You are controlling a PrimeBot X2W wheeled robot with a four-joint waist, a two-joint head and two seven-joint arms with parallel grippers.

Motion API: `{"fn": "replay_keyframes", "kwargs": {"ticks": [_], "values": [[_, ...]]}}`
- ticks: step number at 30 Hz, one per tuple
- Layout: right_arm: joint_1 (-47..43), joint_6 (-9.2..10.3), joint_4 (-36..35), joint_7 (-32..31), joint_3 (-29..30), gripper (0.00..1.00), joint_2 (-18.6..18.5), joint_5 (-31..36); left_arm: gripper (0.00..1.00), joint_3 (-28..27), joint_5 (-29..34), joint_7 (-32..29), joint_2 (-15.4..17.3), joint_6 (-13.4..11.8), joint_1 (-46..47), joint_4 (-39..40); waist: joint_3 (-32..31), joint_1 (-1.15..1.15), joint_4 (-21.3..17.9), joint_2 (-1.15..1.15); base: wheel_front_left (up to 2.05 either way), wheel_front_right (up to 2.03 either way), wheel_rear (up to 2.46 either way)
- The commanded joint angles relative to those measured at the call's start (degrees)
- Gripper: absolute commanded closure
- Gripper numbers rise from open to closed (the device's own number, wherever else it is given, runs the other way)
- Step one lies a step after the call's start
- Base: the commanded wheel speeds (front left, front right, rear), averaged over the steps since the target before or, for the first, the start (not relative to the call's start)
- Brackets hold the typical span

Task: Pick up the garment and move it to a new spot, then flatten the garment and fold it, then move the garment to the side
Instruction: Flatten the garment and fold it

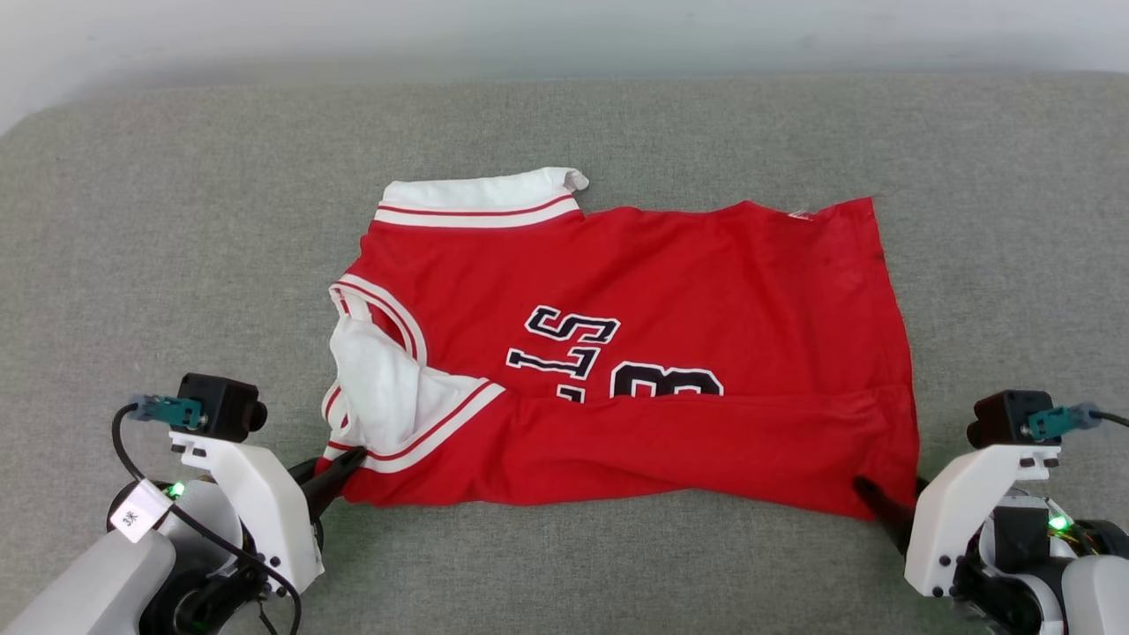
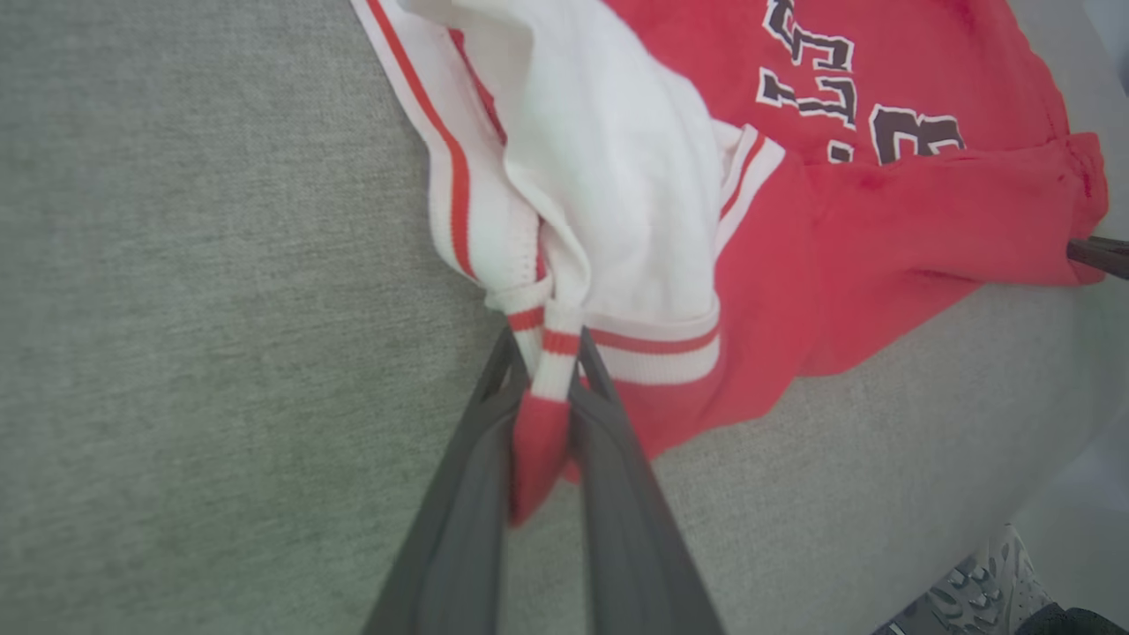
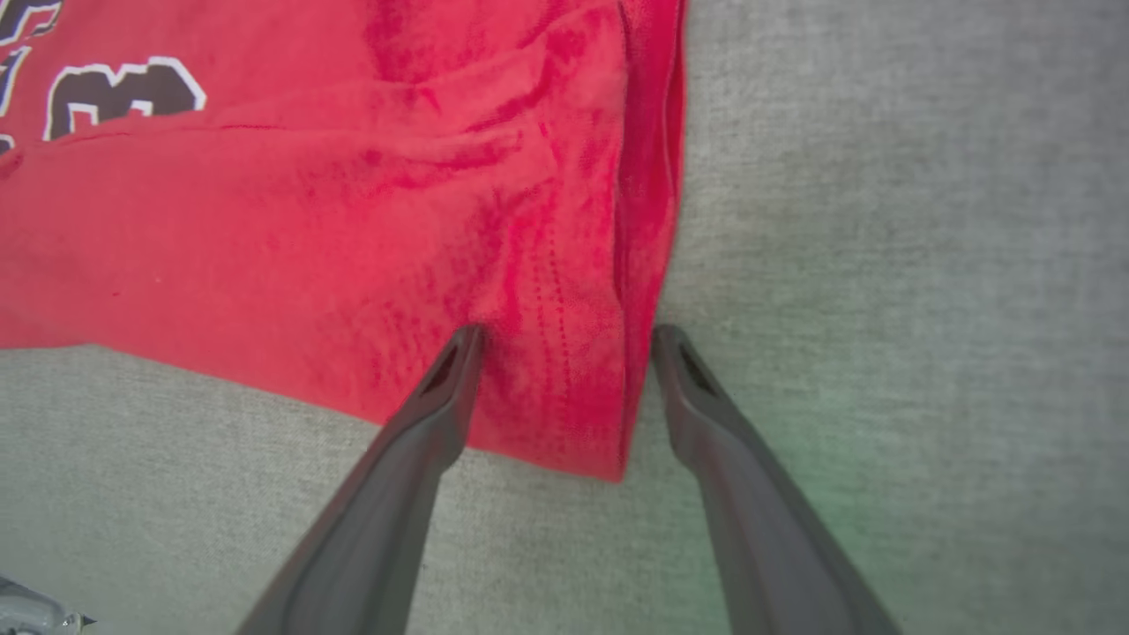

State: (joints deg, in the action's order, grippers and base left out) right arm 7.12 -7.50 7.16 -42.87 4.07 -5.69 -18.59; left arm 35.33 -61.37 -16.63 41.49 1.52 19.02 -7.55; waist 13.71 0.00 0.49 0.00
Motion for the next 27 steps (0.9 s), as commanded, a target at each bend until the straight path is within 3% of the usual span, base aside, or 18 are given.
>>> {"fn": "replay_keyframes", "kwargs": {"ticks": [1, 3, 14, 27], "values": [[-0.17, 0.02, 2.07, -1.57, -1.07, 0.6, 0.82, -0.25, 1.0, -0.11, 0.19, 0.37, -0.01, 0.15, 0.17, 0.22, 0.74, 0.0, 0.38, 0.0, 0.0, 0.0, 0.0], [0.02, 0.01, 3.18, -2.32, -1.42, 1.0, 1.46, -1.07, 1.0, -0.23, 0.27, 0.77, -0.23, 0.12, 0.24, 0.3, 1.23, 0.0, 0.51, 0.0, 0.0, 0.0, 0.0], [1.17, 0.03, -2.23, -0.83, 0.49, 1.0, -0.82, -0.71, 1.0, -1.79, -0.19, 4.94, 0.0, -0.64, -2.71, 2.79, -2.3, 0.0, 0.34, 0.0, 0.0, 0.0, 0.0], [-8.75, 0.03, -13.86, -6.5, 0.84, 1.0, -1.69, -1.85, 1.0, -2.36, -0.44, 6.38, 3.3, -6.39, -11.69, 9.72, -10.16, 0.0, 1.48, 0.0, 0.0, 0.0, 0.0]]}}
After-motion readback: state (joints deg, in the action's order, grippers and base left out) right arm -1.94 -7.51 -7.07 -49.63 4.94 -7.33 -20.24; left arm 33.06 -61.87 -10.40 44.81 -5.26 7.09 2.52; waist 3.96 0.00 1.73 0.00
